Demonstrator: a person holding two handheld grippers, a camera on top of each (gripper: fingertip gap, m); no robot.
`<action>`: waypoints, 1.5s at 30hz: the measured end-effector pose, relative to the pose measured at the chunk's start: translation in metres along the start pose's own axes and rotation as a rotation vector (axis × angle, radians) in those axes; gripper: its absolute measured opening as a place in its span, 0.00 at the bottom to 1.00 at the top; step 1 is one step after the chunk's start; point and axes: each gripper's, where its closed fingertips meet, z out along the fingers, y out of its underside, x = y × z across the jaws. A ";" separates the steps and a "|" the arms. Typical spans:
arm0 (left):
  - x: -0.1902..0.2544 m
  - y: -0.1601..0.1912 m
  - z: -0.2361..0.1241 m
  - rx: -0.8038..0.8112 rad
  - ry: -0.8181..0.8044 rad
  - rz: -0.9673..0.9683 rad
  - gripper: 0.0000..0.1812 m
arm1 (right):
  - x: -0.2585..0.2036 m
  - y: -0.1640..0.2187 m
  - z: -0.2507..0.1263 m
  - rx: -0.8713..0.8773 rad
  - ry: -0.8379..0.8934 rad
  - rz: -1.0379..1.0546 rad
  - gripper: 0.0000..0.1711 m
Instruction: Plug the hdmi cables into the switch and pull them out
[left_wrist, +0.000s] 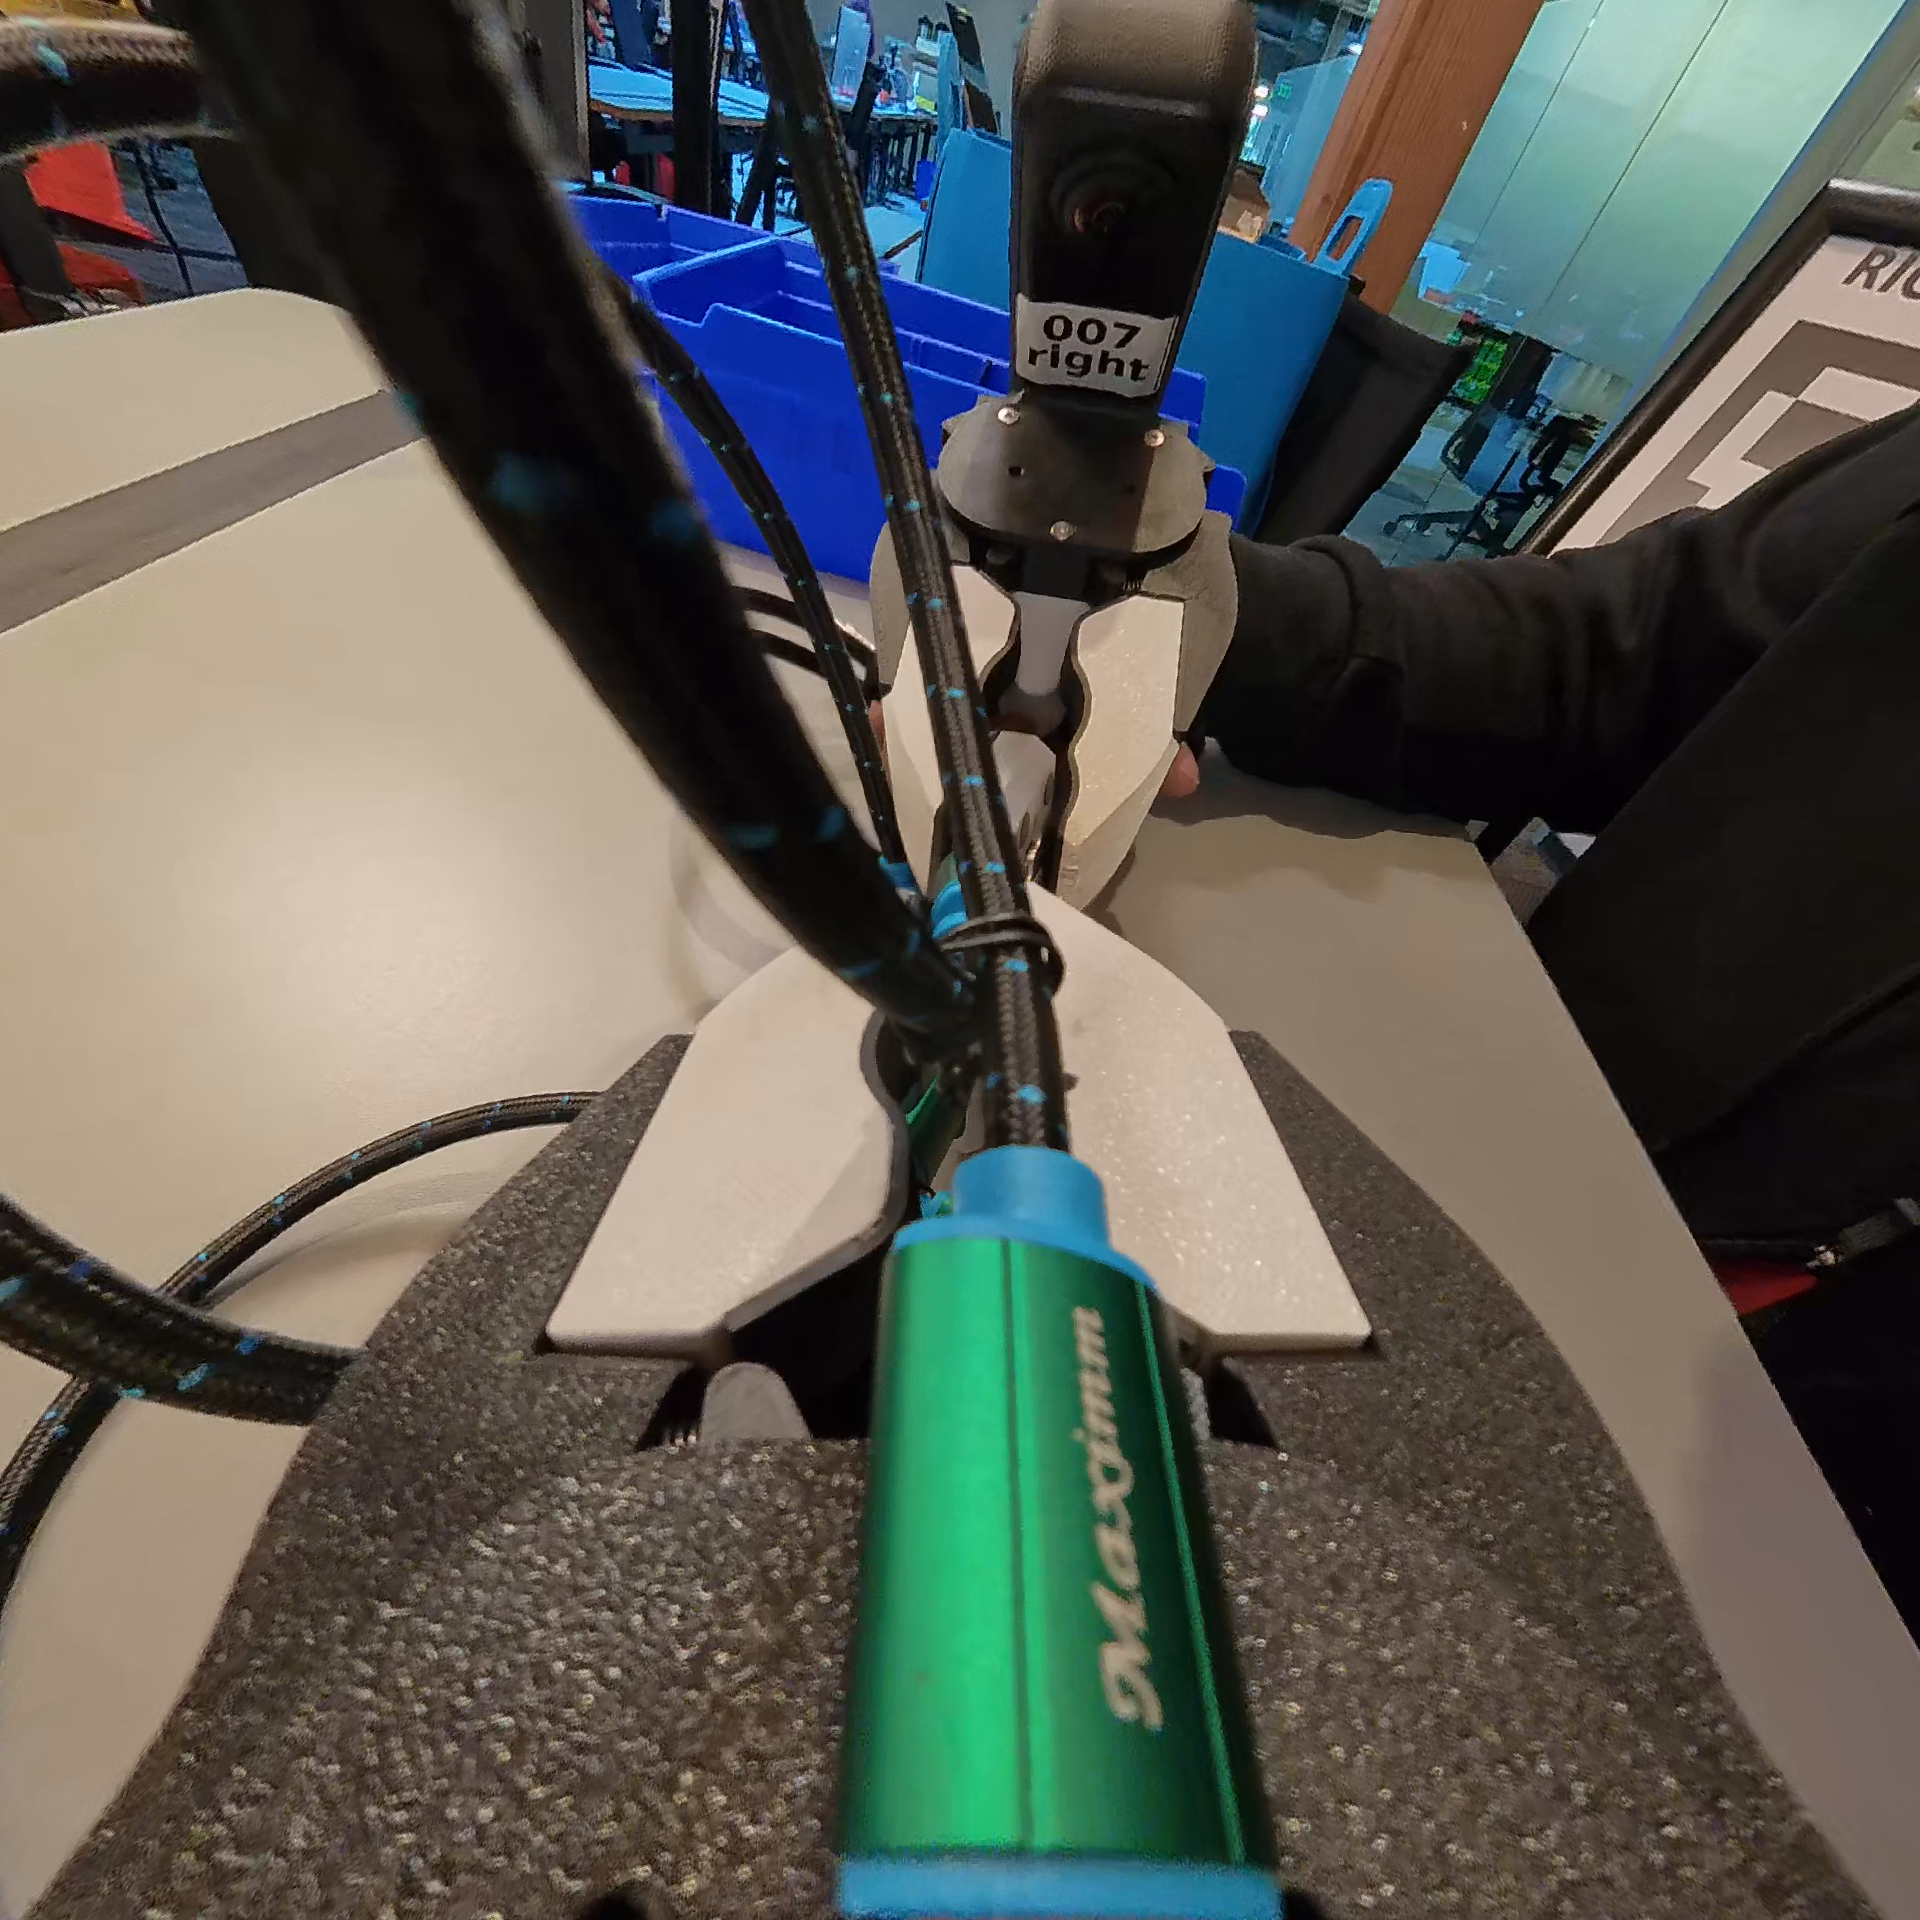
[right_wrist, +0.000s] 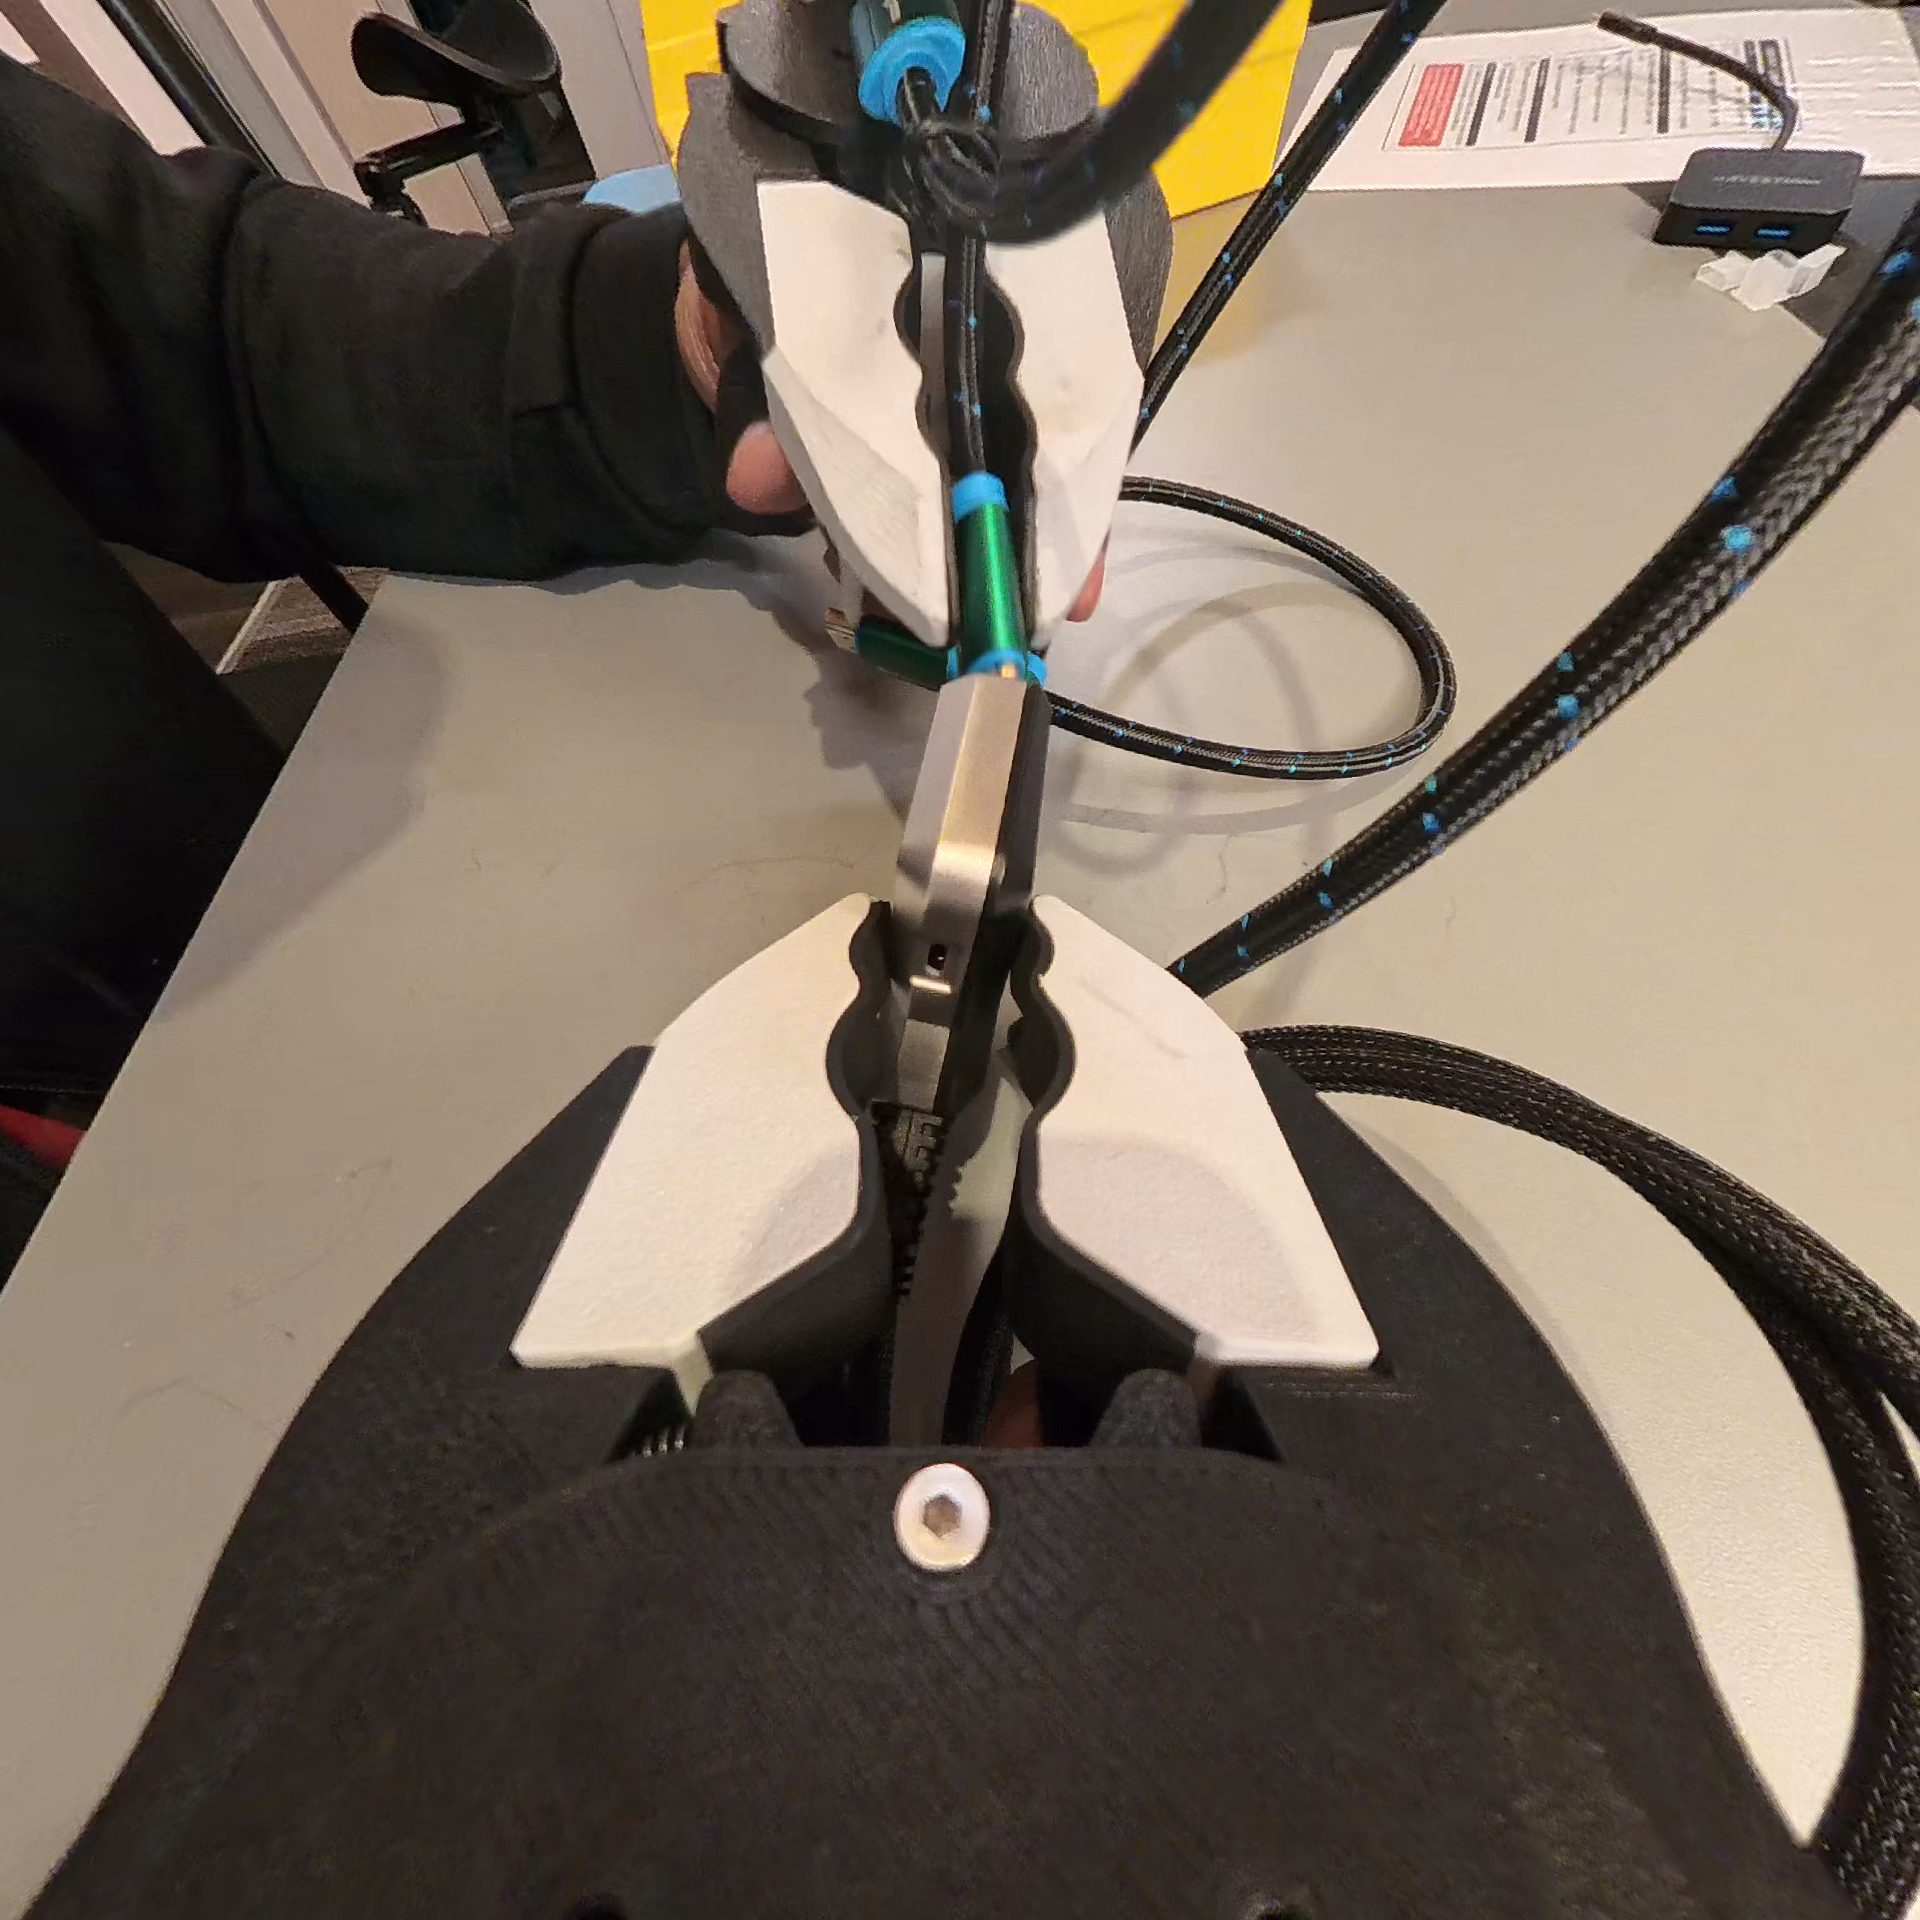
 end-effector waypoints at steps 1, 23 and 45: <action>-0.001 0.002 0.001 -0.021 -0.013 0.020 0.07 | 0.000 0.000 0.000 0.001 0.000 0.004 0.13; 0.004 -0.004 -0.001 0.066 0.044 -0.029 0.07 | 0.000 -0.001 0.001 0.008 0.012 -0.011 0.13; 0.029 -0.036 -0.006 0.167 0.030 0.192 0.07 | -0.004 -0.006 -0.008 0.063 -0.008 -0.039 0.13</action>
